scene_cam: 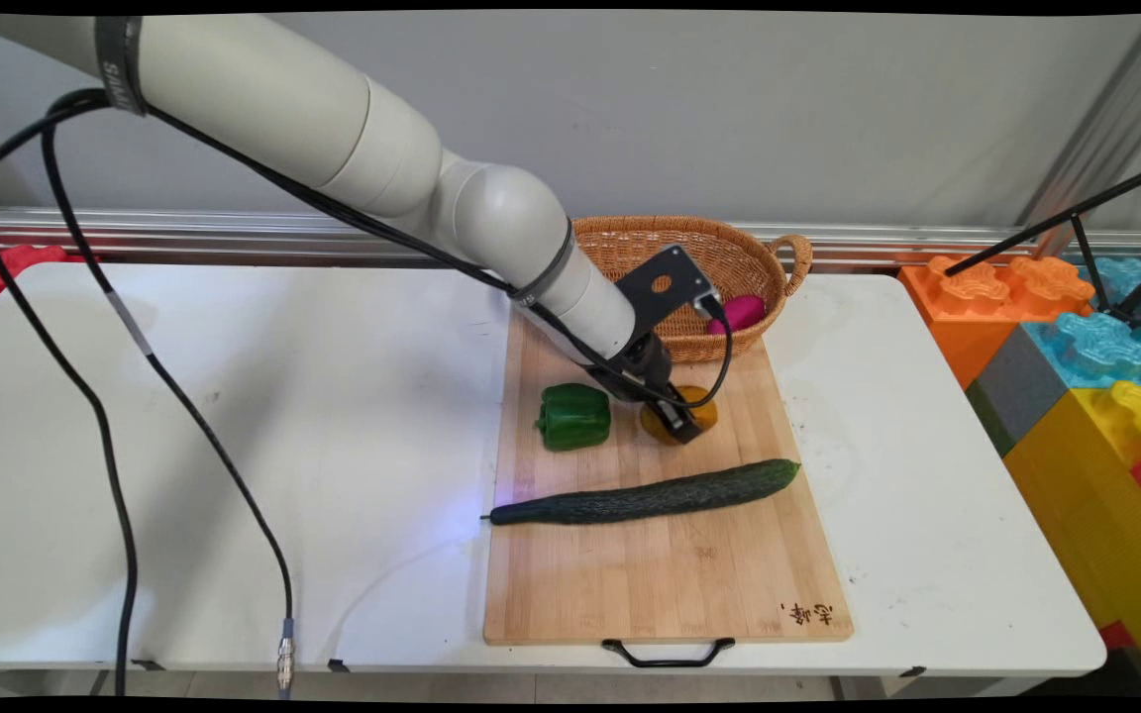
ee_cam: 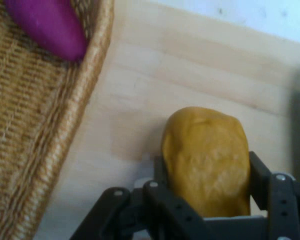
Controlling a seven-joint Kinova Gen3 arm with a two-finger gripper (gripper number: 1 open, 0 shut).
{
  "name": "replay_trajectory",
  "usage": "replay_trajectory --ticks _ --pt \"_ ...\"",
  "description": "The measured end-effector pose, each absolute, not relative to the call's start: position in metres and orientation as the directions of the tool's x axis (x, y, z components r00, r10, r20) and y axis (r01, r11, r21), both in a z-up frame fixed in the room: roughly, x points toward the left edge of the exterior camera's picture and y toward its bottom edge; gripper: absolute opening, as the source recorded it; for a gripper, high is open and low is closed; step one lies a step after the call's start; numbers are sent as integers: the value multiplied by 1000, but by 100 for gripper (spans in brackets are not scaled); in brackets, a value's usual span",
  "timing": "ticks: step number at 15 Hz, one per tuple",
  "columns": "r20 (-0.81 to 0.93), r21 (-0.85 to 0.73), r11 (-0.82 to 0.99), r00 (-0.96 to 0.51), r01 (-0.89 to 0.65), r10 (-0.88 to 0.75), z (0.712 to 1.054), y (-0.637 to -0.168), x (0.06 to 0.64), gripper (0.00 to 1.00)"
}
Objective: Place the picked object in the vegetable basket
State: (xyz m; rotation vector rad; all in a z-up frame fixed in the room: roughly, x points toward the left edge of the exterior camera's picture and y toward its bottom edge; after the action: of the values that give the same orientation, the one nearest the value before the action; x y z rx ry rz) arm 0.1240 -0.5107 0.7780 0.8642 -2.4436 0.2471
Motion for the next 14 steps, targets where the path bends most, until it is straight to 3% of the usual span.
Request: replay_trajectory --ticks 7,14 --pt "609 47 768 -591 -638 -529 838 -519 103 0" --pt "687 -54 711 -543 -701 -483 886 -578 111 0"
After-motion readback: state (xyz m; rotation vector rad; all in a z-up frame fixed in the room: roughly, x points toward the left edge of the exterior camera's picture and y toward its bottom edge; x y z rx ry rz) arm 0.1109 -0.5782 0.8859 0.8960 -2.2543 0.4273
